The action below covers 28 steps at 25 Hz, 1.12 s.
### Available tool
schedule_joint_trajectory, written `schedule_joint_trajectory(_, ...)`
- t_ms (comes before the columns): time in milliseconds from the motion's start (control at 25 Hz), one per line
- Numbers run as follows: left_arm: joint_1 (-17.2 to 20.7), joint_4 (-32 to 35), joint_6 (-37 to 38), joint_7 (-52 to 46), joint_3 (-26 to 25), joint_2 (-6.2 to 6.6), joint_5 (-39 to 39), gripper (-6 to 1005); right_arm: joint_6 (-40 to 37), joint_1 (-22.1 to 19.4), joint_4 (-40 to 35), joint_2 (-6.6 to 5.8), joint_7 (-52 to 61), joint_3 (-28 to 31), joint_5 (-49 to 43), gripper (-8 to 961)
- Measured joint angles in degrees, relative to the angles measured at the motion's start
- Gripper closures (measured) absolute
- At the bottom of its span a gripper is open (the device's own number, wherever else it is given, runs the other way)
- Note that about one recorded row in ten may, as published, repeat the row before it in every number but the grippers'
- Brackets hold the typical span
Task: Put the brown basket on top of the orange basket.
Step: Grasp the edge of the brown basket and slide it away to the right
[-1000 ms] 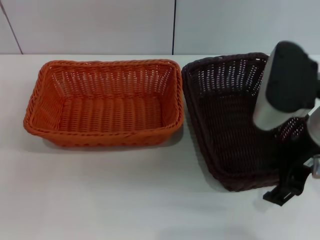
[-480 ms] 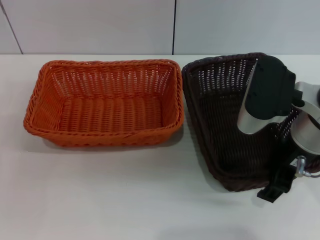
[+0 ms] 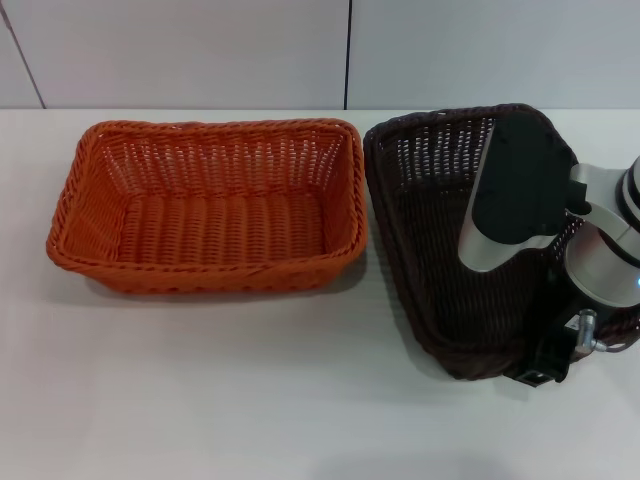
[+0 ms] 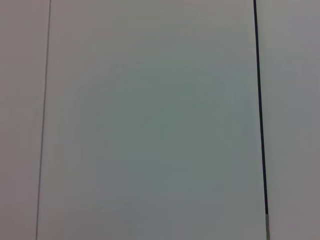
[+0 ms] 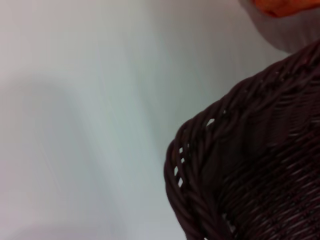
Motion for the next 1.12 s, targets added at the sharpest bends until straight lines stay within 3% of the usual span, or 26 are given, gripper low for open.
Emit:
schedule_joint_trajectory(240,-0.5,0.3,-0.4,0.0,0.0,0.04,0.0,210,-0.2,0.0,-1.2,0.0,0.0,-1.1,0.0,712)
schedule_joint_trajectory(440,-0.6,0.3,-0.6,0.1,-0.1,0.08,0.3,210,-0.1,-0.2,-2.6,0.0,0.0,-1.5,-0.2,732)
schedule_joint_trajectory(1120,-0.8,1.1,-0.7,0.1,-0.1,0.08,0.0,210,-4.4,-1.4,-18.1,0.0,3.9,-1.4,-4.1,792)
